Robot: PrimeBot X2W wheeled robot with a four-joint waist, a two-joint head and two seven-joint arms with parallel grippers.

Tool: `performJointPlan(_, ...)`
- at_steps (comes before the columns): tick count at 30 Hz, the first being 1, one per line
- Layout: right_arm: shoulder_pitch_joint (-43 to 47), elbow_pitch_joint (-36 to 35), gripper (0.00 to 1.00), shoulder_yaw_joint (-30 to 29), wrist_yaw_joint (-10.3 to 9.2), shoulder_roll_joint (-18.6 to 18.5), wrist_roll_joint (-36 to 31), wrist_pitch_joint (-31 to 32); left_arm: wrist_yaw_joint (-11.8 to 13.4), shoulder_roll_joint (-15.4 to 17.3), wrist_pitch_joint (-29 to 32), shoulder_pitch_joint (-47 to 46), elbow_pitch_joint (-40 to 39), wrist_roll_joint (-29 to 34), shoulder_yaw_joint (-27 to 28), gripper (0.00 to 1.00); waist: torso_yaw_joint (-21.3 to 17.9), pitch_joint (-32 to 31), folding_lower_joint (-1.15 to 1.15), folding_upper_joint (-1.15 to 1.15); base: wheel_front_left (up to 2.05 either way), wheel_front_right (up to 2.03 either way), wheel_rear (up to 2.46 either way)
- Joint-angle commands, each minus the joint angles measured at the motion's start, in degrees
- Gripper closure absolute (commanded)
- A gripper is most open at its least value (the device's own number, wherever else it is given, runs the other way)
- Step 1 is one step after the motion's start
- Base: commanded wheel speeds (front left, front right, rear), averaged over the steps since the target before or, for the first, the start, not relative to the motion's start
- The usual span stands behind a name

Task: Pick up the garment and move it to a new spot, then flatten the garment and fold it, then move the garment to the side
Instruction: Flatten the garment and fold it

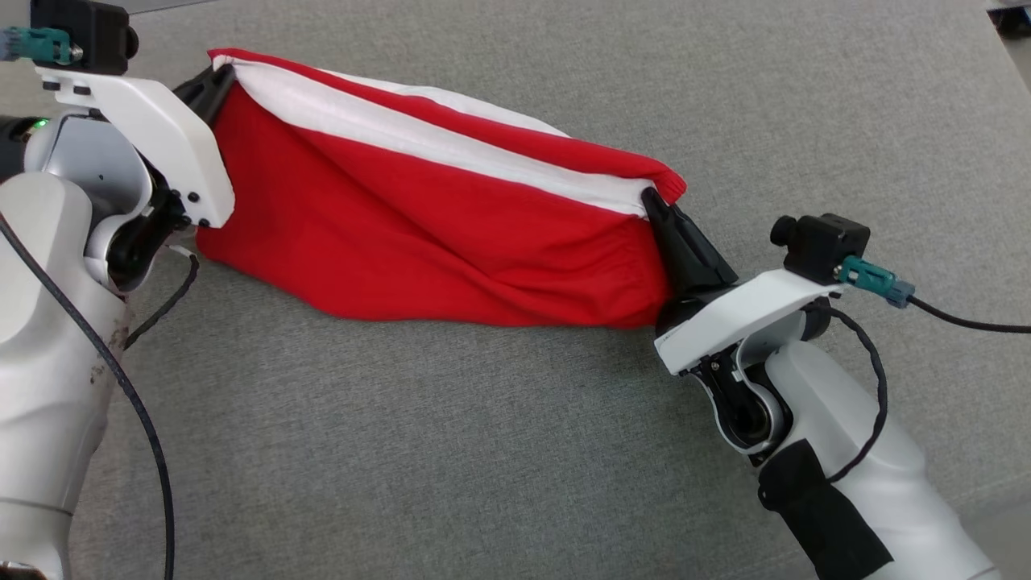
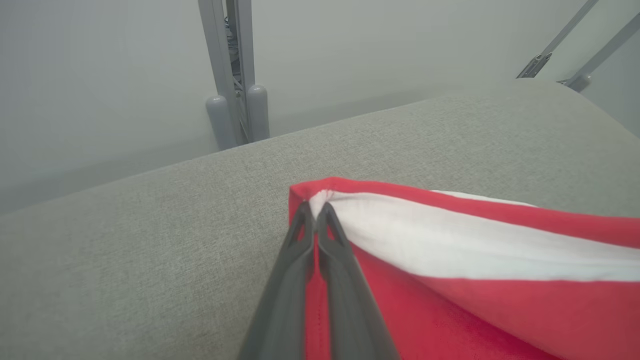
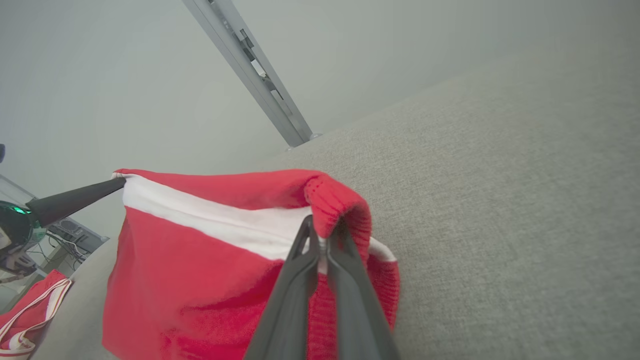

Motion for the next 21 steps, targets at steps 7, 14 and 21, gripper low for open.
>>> performJointPlan(7,-5.6,2.8,1.00,3.9,-0.02,-0.3,3.4,-0.8,-1.7,-0.7,-2.5,-6.2,9.4,0.5,-1.8,1.00,-2.5,3.8,0.00,0.00,0.00,0.00,0.00)
performJointPlan(14,-5.4,2.4,0.00,4.9,-0.02,-0.3,4.2,-0.8,-2.2,-2.3,-6.5,-7.8,15.6,-1.0,-3.4,0.00,-2.1,3.6,0.00,0.00,0.00,0.00,0.00)
performJointPlan(21,-1.6,3.0,0.00,2.1,-0.02,-0.4,-4.5,-0.8,-2.2,-3.9,-13.5,-4.8,17.1,-1.0,-5.0,0.00,-0.4,0.9,0.00,0.00,0.00,0.00,0.00)
